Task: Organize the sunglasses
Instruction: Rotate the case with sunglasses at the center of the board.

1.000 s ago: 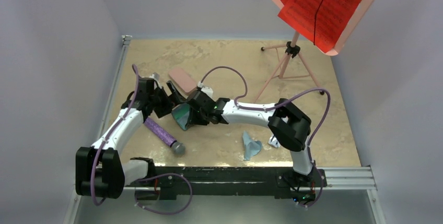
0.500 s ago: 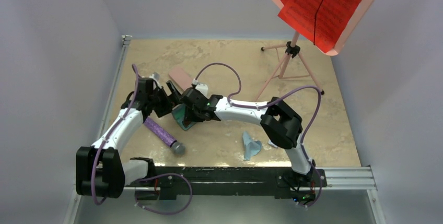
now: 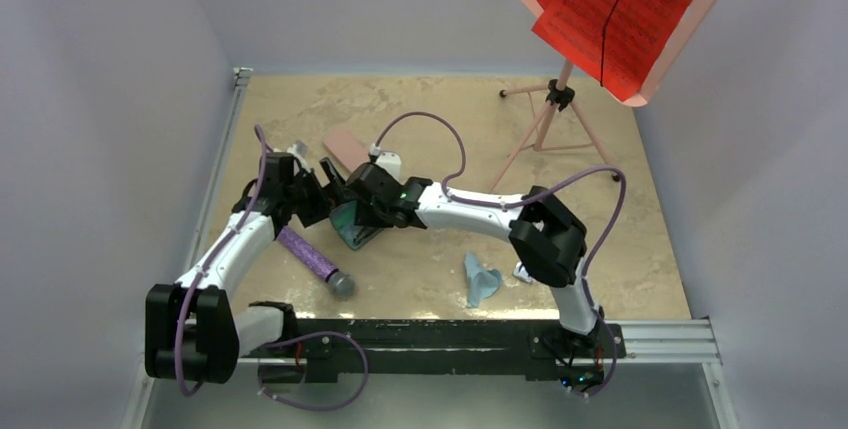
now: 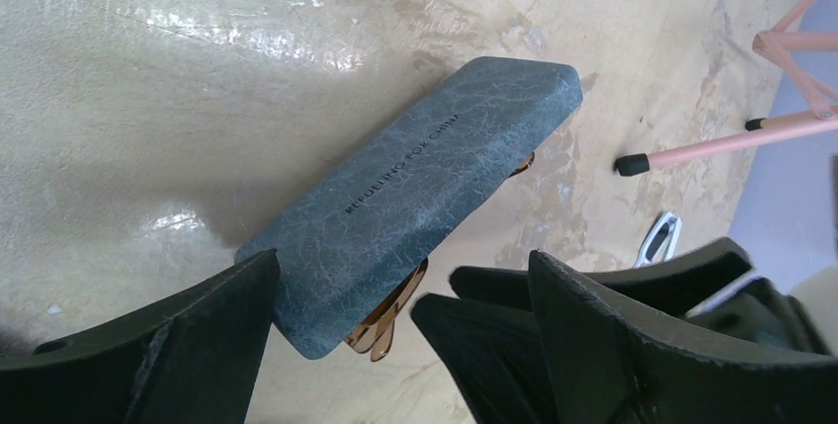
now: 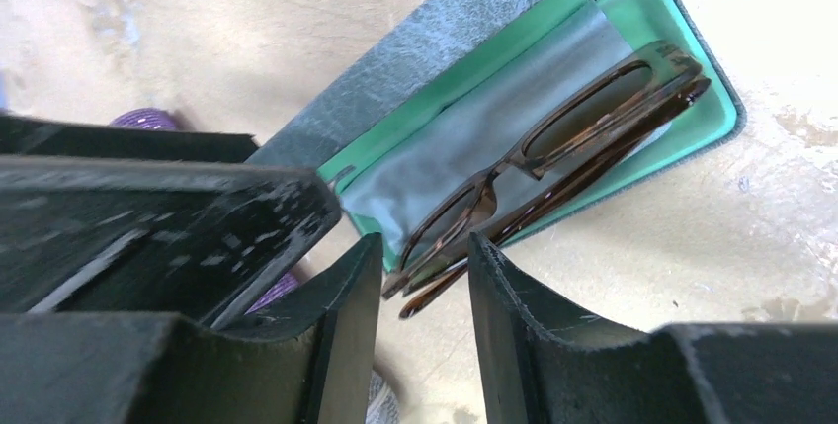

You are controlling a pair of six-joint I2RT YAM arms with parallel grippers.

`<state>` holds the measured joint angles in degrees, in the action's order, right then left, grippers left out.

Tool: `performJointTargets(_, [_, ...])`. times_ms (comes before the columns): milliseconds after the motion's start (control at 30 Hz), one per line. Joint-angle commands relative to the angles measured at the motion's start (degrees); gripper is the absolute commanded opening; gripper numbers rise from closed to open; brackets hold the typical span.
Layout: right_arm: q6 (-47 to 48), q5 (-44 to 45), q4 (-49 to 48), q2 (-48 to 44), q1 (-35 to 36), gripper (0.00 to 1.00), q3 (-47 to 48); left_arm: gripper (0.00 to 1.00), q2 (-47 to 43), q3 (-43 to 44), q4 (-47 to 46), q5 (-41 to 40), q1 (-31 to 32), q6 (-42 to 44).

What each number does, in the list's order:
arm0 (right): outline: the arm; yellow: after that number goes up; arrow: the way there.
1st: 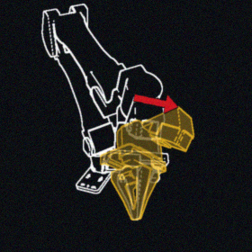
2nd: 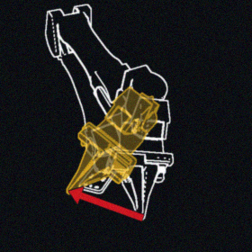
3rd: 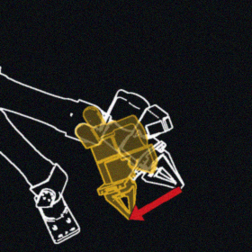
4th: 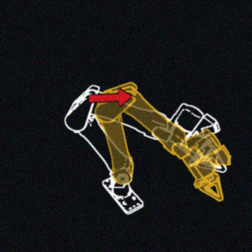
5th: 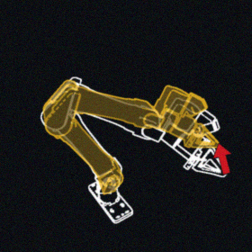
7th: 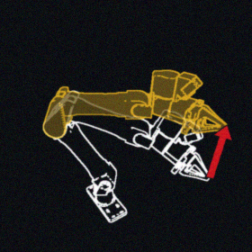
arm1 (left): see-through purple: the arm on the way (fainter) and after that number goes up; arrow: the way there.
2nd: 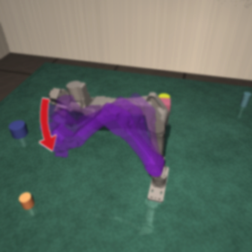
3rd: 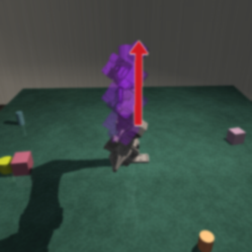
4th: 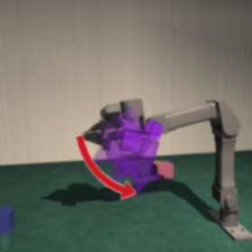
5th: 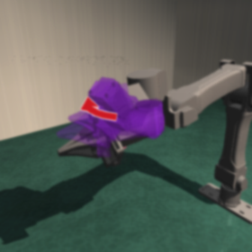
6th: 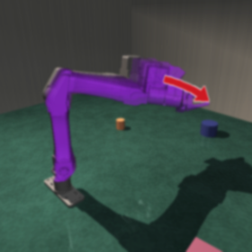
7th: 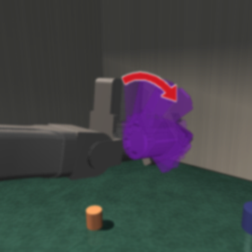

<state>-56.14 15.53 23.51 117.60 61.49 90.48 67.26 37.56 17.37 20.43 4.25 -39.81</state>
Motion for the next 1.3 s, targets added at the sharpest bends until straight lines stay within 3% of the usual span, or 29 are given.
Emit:
performJointTargets(0, [-0.1, 3.0, -1.6, -8.6, 0.1, 0.42, -3.2, 1.00, -1.8, -0.8, -1.9, 2.5, 0.1, 1.1])
performJointTargets(133, [-3.1, 4.4, -1.3, -12.3, 0.0, 0.49, -8.9, 1.00, -1.8, -1.4, -2.2, 3.0, 0.1, 1.1])
performJointTargets(333, [-5.8, 6.4, 2.9, -11.9, -0.3, 0.49, -9.2, 1.00, -3.2, -4.3, -5.5, 8.9, 0.2, -1.8])
performJointTargets(500, [-9.5, 4.1, 1.3, -14.7, -2.2, 0.48, -15.3, 1.00, -6.5, -10.9, -13.6, 14.5, 1.1, -7.8])
performJointTargets(700, [-10.2, 2.6, -2.0, -18.6, -4.4, 0.47, -22.0, 1.00, -9.8, -14.0, -19.7, 11.0, 11.0, -14.5])
performJointTargets(800, [-8.5, 2.5, -3.2, -19.7, -4.8, 0.45, -23.6, 1.00, -9.8, -14.3, -20.7, 10.1, 14.4, -15.6])
performJointTargets(1267, [8.2, -1.6, -7.0, -18.0, -4.6, 0.34, -23.6, 1.00, -10.9, -11.9, -12.1, 4.4, 14.3, -11.7])
